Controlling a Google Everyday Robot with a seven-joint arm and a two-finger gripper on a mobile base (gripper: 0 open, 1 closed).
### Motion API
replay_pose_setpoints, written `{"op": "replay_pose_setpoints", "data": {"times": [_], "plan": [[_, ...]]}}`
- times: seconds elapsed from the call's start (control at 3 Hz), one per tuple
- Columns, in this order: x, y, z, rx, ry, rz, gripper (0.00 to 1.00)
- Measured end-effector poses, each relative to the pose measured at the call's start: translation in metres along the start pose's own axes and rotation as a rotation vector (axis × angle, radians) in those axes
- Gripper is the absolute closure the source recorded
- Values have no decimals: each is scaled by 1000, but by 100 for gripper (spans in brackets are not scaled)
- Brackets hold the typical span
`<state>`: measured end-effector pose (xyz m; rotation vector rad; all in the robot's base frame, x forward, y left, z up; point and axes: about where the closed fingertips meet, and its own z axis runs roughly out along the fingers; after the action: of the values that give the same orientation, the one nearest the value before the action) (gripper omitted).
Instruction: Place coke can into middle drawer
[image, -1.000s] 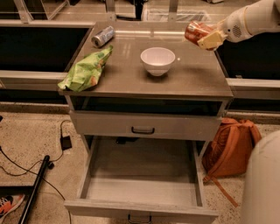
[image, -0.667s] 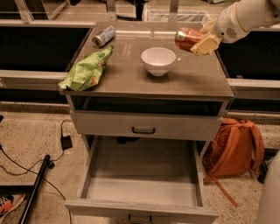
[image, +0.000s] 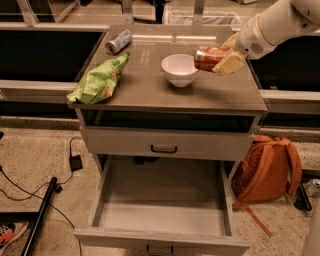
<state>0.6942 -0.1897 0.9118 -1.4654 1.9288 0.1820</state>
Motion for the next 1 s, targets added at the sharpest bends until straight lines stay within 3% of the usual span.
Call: {"op": "replay_pose_setpoints", "data": {"times": [0.67, 1.0], "plan": [[53, 106, 39, -294, -2, -207, 100], [51, 106, 37, -293, -2, -207, 100]]}}
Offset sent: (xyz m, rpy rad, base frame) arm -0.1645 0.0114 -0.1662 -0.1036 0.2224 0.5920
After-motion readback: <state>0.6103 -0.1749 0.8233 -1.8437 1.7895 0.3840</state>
